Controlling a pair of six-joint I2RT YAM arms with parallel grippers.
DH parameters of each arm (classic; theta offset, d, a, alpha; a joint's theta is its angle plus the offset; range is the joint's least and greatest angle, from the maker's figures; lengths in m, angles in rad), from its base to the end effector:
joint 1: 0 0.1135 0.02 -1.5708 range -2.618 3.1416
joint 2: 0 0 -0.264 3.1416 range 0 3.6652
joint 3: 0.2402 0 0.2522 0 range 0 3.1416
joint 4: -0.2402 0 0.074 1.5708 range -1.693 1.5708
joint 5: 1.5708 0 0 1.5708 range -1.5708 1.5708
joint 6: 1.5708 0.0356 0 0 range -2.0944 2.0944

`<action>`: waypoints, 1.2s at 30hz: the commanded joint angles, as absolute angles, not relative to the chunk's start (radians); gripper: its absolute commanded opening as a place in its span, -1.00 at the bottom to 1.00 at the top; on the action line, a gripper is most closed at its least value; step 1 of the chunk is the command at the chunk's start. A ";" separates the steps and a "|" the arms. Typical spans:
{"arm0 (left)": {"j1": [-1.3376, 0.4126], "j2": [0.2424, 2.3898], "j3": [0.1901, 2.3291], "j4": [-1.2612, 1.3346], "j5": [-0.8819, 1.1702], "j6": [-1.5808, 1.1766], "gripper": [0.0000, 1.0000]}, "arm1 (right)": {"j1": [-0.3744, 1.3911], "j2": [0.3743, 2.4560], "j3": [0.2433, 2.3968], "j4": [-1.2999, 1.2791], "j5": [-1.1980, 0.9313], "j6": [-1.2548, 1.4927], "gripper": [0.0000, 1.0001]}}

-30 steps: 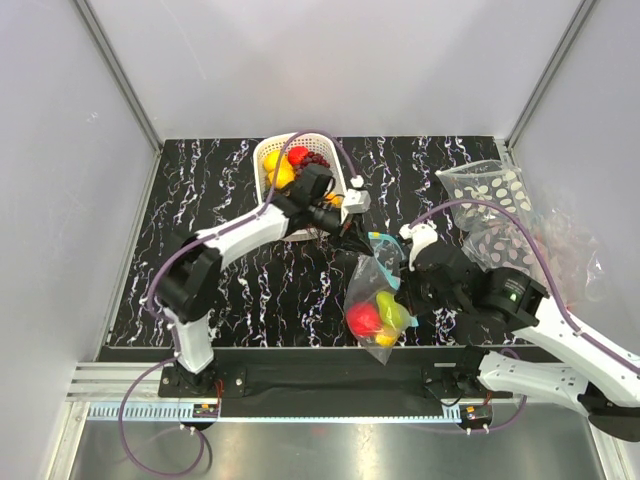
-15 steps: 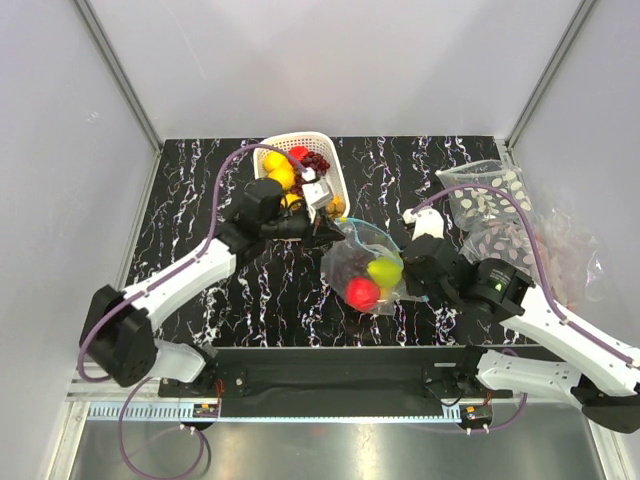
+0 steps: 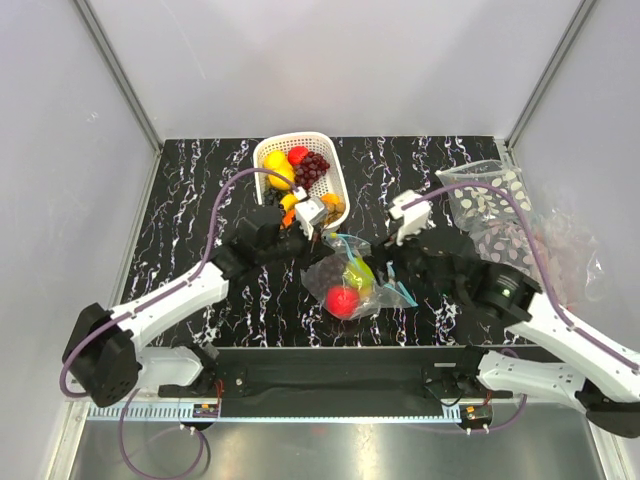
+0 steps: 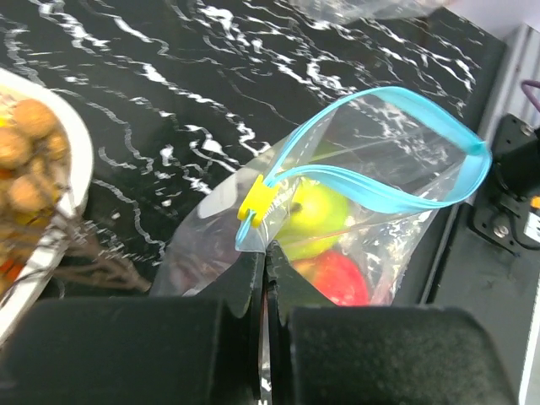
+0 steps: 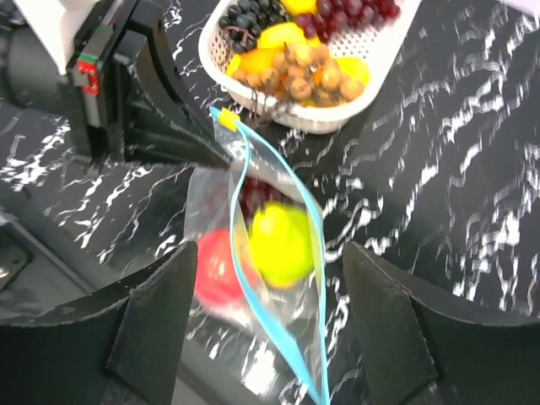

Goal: Place the food in the zip-top bag and seal the zipper
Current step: Adjust the zipper food storage bag at the center of the board, then zip the zipper food storage bag at the center of the board.

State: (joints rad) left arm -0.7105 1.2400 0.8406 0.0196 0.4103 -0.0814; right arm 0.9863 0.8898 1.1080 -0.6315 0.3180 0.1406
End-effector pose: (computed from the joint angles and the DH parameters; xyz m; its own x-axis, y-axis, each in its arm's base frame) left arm 0.2047 -0.1949 0.2837 -0.3516 0.2041 -0.9136 0.8531 0.4716 -0.2229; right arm 0.1079 0.1429 0.3869 -0.3083 -0.2247 -0.9244 -0.5969 0.8023 0.0040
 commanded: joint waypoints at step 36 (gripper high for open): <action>-0.745 0.959 0.604 0.276 0.235 -0.150 -1.00 | 0.827 1.318 1.278 -0.384 -0.396 -0.383 -0.07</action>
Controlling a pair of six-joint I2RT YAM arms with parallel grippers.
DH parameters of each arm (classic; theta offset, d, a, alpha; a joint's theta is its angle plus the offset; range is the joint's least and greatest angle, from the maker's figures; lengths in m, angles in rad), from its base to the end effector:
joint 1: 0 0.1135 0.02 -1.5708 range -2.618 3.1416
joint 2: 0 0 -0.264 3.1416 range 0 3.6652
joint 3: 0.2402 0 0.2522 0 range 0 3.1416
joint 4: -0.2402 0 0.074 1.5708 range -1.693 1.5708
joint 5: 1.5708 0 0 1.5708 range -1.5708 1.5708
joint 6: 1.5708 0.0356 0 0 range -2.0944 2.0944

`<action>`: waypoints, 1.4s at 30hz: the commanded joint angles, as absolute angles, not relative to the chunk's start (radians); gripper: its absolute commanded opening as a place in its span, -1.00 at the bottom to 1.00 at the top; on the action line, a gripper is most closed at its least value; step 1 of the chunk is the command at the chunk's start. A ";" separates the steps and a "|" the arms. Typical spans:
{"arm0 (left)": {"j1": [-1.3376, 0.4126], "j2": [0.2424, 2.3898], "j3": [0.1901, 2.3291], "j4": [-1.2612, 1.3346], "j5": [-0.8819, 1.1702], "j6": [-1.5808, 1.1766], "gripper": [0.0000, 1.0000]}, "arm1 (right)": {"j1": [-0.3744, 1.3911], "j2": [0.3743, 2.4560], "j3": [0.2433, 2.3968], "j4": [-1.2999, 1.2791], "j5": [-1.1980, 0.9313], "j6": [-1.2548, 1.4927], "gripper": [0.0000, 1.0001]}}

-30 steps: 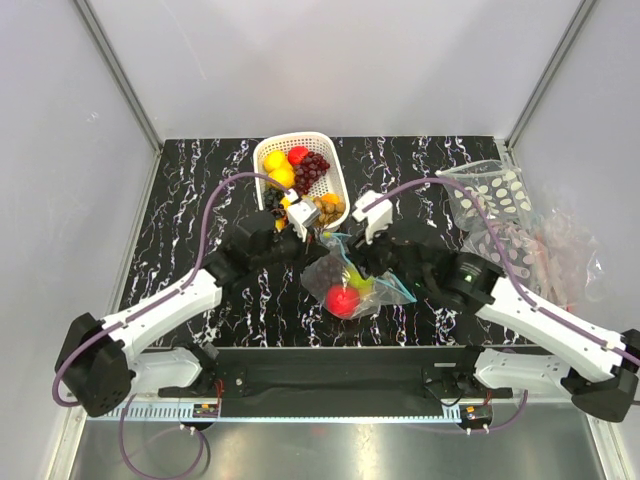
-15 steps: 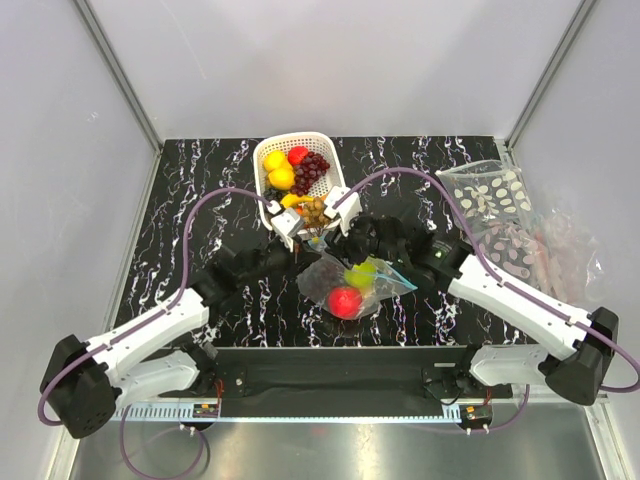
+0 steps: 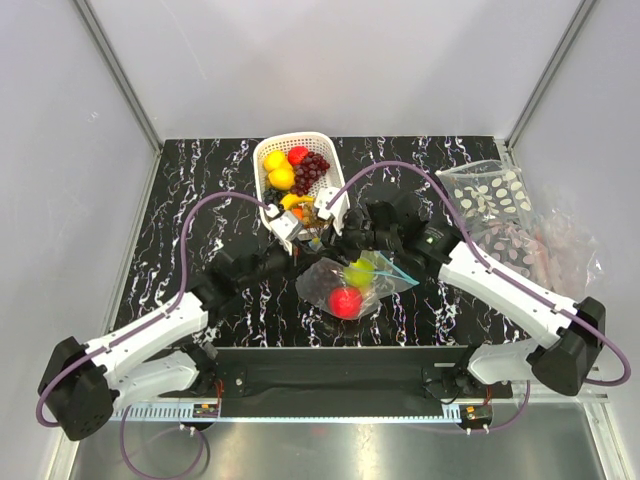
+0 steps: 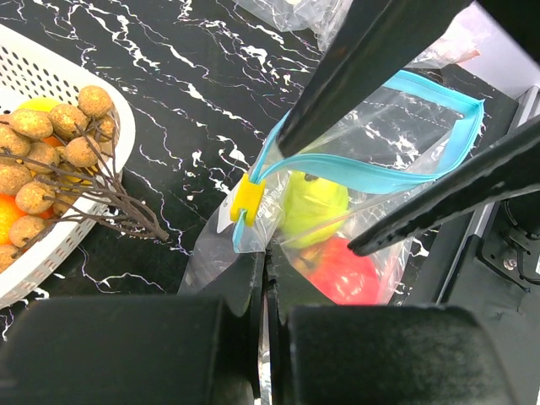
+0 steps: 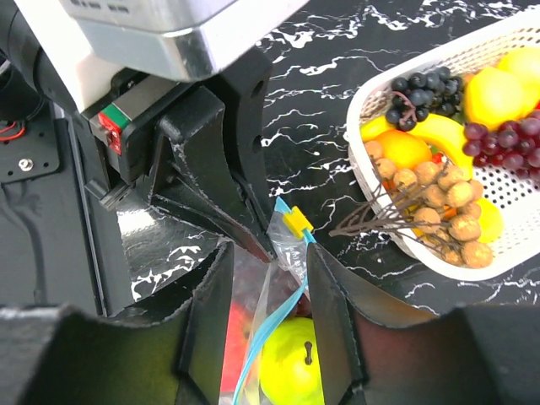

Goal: Place the food in the zip-top bag and seal the zipper
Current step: Zip the zipper food storage bag at the center of the board.

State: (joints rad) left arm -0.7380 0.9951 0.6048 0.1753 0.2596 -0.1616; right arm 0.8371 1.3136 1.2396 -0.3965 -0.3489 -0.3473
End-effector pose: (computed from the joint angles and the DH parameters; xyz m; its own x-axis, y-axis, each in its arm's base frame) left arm 0.1652 -0.1626 0.2741 -0.2903 0.0538 -0.9554 0.7995 0.5623 -0.2112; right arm 0.1901 0.2290 0.3618 0.0216 -0.4537 -0.8909 -0.9515 0.2643 -0.1576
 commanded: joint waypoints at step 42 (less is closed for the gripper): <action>-0.770 0.874 0.538 0.285 0.221 -0.133 -1.00 | 0.808 1.422 1.333 -0.354 -0.439 -0.465 -0.20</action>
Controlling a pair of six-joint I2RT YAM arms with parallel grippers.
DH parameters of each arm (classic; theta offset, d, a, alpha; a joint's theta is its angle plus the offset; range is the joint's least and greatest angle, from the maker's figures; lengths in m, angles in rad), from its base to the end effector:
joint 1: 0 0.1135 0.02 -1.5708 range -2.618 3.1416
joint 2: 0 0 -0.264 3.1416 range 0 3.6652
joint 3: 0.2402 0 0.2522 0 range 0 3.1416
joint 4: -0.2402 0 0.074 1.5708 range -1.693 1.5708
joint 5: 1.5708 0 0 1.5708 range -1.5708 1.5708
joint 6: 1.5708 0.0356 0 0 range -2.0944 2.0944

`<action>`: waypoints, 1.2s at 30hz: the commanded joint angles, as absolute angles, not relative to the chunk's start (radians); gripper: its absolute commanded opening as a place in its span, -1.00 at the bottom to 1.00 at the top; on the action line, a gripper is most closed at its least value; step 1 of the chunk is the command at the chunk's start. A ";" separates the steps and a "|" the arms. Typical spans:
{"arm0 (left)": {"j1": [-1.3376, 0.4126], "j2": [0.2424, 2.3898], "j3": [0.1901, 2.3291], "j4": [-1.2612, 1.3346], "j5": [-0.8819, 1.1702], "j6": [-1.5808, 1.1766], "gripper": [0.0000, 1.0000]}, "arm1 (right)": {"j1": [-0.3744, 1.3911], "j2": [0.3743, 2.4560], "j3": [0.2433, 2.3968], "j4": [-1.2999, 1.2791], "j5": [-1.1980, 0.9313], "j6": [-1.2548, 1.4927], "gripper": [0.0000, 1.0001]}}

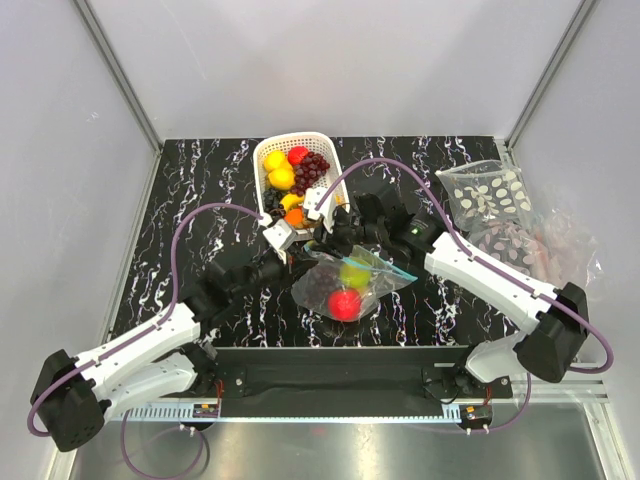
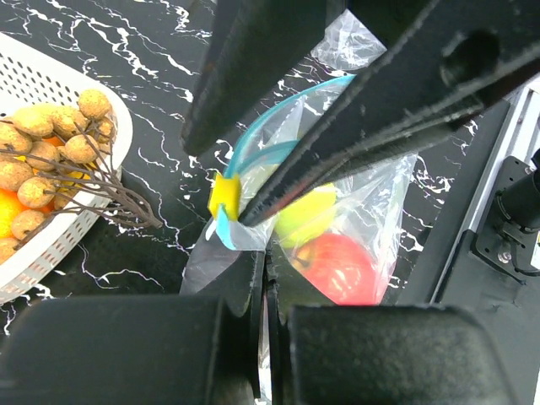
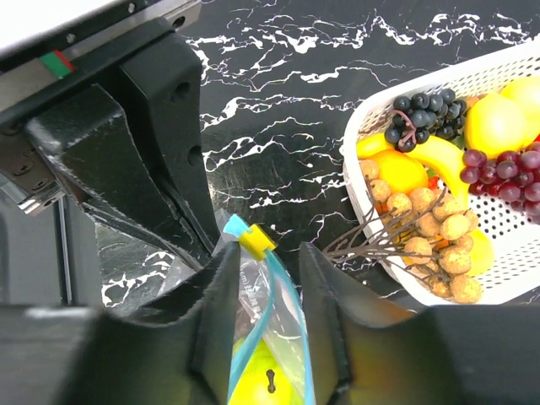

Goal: Place the food in the zip-top bag and seal the zipper
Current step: Zip the zipper food storage bag at the center of the board.

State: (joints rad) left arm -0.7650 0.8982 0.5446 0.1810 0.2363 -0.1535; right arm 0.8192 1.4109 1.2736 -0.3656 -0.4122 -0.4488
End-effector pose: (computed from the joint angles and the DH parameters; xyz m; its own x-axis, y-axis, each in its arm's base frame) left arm 0.1480 -0.1536 0.2728 -0.2508 0.0347 -0.9674 0.8109 0.5534 -0.1904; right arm 0.2096 0.2452 0.3487 0.0979 -0.4774 -0.8732 -0.9618 0.1798 -0.2062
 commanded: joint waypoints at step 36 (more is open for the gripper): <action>-0.707 0.825 0.462 0.403 0.207 -0.187 -0.12 | 0.807 1.259 1.207 -0.256 -0.448 -0.298 -0.83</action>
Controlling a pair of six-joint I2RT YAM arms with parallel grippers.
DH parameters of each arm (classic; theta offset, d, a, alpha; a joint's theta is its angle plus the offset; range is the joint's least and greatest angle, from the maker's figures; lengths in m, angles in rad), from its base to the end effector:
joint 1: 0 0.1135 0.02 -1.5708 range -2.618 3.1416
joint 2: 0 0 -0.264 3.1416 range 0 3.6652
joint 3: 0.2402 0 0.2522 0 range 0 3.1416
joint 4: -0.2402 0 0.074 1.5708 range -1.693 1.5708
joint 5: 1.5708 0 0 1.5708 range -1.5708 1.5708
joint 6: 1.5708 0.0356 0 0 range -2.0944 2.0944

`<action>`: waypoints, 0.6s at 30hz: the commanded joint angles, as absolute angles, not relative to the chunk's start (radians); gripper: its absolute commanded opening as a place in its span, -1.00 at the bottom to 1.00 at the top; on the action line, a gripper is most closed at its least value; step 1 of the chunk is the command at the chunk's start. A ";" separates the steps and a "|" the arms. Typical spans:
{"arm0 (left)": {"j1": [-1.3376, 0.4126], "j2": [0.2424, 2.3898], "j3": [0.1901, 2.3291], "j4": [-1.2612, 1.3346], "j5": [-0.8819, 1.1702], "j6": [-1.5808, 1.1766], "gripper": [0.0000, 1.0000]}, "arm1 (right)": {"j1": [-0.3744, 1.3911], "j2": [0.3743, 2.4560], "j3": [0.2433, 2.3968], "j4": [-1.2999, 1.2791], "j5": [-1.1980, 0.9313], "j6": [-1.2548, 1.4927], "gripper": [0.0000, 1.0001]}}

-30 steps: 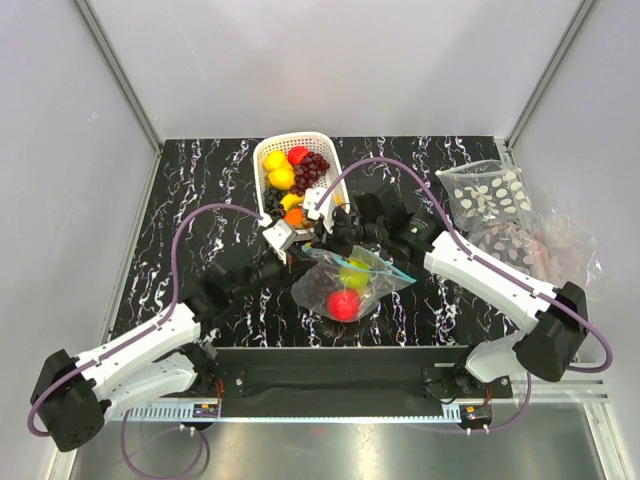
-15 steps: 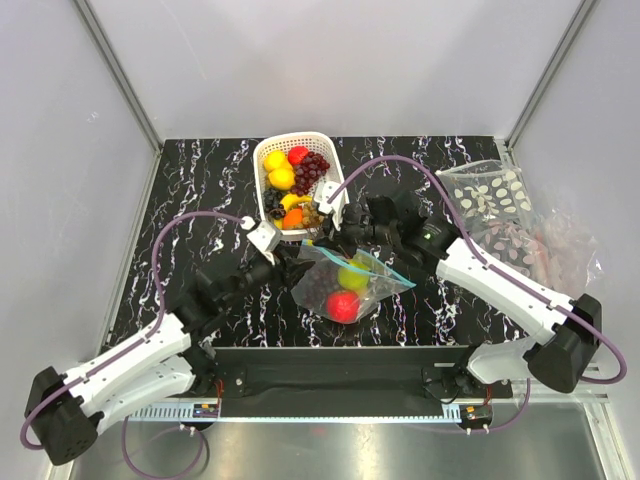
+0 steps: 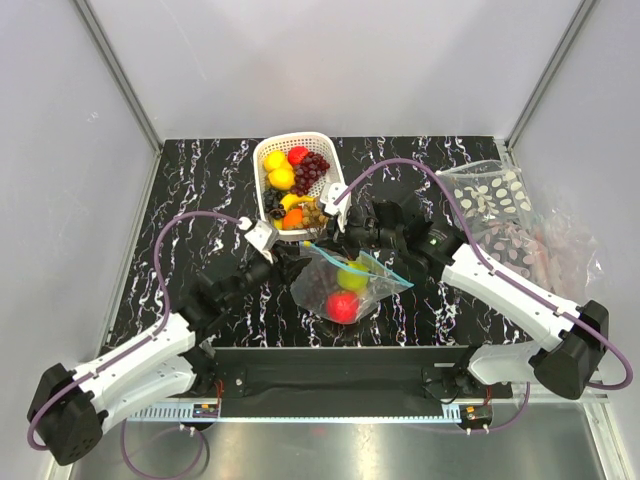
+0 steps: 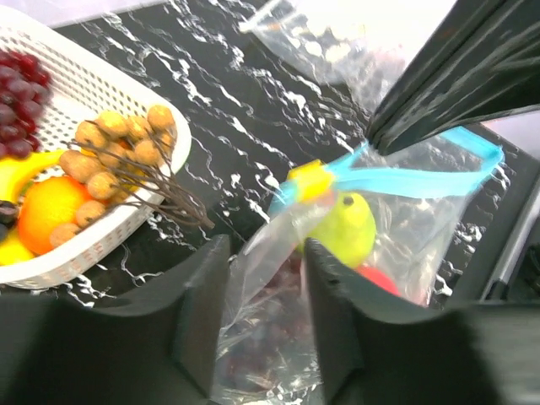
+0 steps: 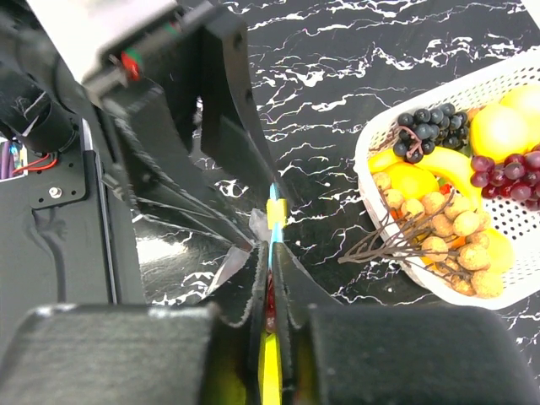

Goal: Place the food in the zip-top bag and seal the zipper
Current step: Zip the zipper food storage bag at the center of the board.

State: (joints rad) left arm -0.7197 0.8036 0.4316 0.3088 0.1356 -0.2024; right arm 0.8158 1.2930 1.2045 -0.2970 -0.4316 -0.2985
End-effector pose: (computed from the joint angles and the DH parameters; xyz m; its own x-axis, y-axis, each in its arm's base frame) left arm 0.1441 -0.1327 0.2635 -0.1982 -0.0911 -0.9759 0.7296 0.6511 -0.2090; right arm 0.1916 0.2254 0.3655 0.0264 -0.3618 -0.9319 -0.9619 0.2446 -0.1222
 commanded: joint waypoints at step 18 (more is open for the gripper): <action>-0.698 0.824 0.454 0.446 0.336 -0.141 -1.00 | 0.805 1.359 1.315 -0.365 -0.514 -0.394 -0.24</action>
State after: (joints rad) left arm -0.7021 0.8509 0.4316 0.3515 0.3061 -0.1612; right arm 0.8158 1.3472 1.2552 -0.3489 -0.4694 -0.3599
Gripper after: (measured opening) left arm 0.009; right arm 0.366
